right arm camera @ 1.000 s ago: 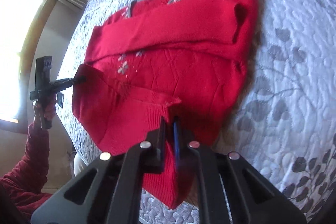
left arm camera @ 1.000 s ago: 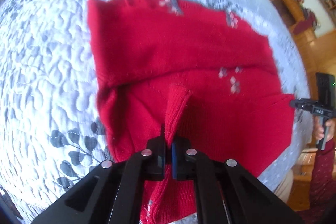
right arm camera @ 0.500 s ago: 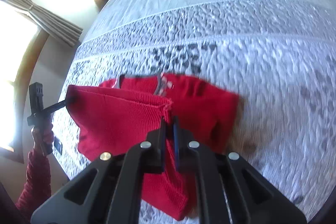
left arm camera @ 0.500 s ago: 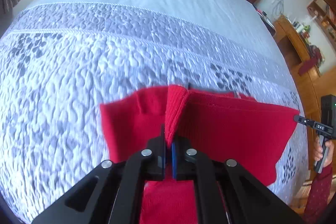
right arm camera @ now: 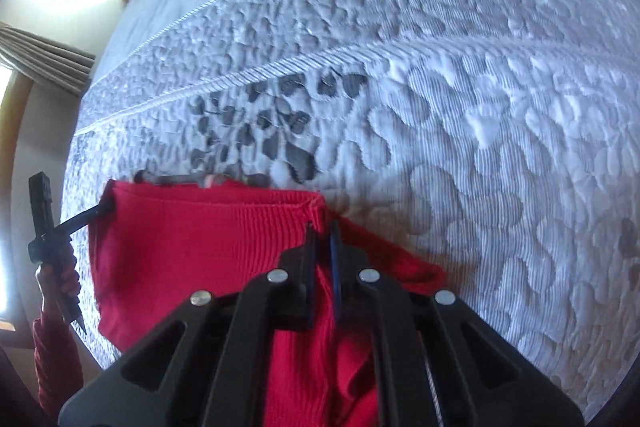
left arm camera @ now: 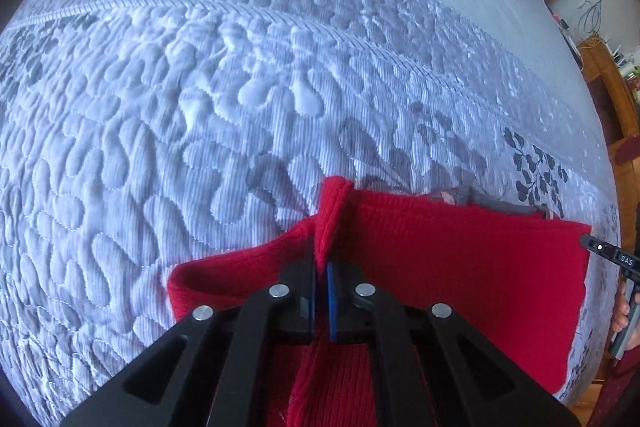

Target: Fold small clothes

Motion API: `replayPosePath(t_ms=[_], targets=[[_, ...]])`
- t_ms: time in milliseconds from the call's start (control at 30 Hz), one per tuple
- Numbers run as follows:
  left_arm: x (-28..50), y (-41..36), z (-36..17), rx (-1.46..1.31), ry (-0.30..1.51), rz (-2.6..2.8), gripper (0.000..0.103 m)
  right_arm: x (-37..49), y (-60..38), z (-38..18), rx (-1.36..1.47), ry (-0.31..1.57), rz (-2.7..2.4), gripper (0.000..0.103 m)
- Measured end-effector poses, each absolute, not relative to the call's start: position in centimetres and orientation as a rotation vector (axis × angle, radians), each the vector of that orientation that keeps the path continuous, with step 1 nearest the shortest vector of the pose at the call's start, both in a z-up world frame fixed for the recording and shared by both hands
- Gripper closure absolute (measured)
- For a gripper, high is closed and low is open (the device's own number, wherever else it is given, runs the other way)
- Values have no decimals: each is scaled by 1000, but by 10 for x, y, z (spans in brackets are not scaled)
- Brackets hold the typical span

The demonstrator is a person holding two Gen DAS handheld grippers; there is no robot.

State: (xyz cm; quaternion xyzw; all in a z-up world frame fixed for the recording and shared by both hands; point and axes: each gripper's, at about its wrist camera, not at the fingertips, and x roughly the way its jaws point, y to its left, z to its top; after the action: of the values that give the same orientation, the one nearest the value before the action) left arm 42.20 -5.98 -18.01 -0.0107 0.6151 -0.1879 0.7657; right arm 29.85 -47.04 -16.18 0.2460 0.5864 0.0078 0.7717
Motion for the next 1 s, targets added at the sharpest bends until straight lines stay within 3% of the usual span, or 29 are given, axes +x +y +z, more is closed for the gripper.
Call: replayPosePath(t_ms=[133, 167, 200, 233, 333, 400, 600, 800, 867, 900, 933, 967, 1000], targets=[[414, -60, -173, -2, 1319, -400, 93, 296, -466, -172, 525, 1289, 6, 92], [412, -59, -168, -3, 1318, -398, 90, 292, -465, -167, 513, 1277, 5, 81], [409, -56, -162, 1, 1313, -387, 77, 286, -464, -160, 494, 1269, 4, 68], [403, -51, -152, 7, 1304, -377, 64, 280, -462, -152, 470, 1262, 3, 66], [376, -32, -123, 39, 1271, -406, 54, 242, -457, -128, 437, 1255, 50, 66], [352, -20, -112, 79, 1270, -404, 52, 213, -448, -120, 419, 1268, 86, 66], [272, 15, -117, 118, 1315, -423, 52, 126, -411, -121, 407, 1332, 191, 66], [235, 15, -137, 143, 1333, -436, 52, 98, -400, -136, 479, 1355, 234, 66], [232, 14, -146, 115, 1360, -445, 54, 97, -399, -144, 521, 1367, 250, 75], [232, 13, -151, 103, 1382, -451, 63, 95, -398, -146, 539, 1368, 267, 78], [231, 13, -155, 93, 1396, -459, 80, 94, -397, -148, 550, 1370, 276, 80], [232, 13, -158, 84, 1407, -454, 83, 94, -395, -150, 556, 1375, 283, 95], [232, 14, -159, 75, 1408, -448, 88, 94, -393, -152, 560, 1384, 289, 100]])
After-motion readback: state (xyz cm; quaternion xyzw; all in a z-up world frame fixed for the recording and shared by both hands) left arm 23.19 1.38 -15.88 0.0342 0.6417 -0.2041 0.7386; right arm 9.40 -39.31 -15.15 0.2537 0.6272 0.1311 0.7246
